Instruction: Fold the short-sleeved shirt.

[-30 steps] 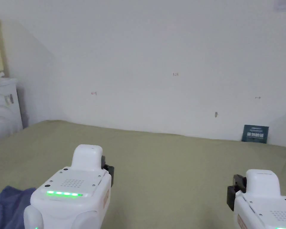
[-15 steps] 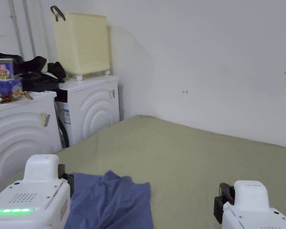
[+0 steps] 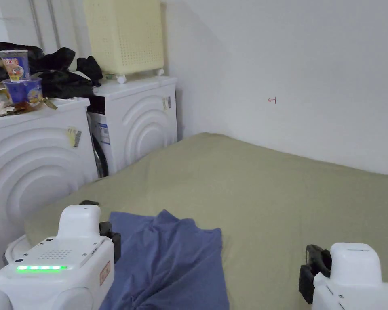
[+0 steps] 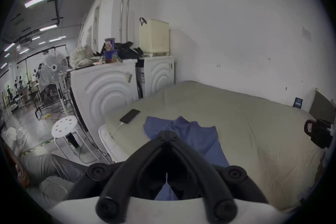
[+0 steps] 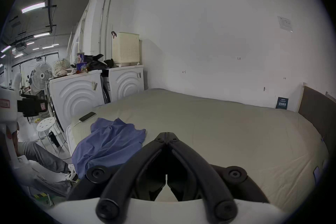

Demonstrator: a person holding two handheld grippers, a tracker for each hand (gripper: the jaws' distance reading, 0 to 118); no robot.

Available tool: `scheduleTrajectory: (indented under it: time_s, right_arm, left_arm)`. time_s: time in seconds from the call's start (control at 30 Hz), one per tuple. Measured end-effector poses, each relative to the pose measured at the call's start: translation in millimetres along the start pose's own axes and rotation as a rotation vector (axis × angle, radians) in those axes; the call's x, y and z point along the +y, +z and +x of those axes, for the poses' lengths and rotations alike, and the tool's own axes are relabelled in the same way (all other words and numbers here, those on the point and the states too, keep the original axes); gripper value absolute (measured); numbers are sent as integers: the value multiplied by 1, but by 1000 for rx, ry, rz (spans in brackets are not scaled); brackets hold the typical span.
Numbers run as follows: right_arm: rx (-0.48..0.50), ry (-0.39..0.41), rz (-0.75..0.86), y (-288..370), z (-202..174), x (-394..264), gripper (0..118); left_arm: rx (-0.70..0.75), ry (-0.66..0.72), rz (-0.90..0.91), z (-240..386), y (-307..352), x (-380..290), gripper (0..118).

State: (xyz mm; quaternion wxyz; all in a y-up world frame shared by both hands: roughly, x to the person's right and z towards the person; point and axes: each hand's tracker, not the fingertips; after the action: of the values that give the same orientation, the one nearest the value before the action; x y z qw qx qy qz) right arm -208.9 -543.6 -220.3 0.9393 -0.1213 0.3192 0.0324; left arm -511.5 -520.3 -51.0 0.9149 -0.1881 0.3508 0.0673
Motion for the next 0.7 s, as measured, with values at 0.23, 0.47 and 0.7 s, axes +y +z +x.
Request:
scheduleTrajectory:
  time_s: [0.23, 0.47, 0.7]
  right_arm:
    - [-28, 13, -106, -20, 16, -32, 0]
    - [-44, 29, -235, -37, 27, -70, 0]
    - [-52, -1, -298, -35, 30, -93, 0]
  left_arm:
    - [-94, -19, -244, 24, -103, -31, 0]
    - [-166, 4, -481, 39, -196, -77, 3]
    - [-256, -86, -577, 52, -211, -82, 110]
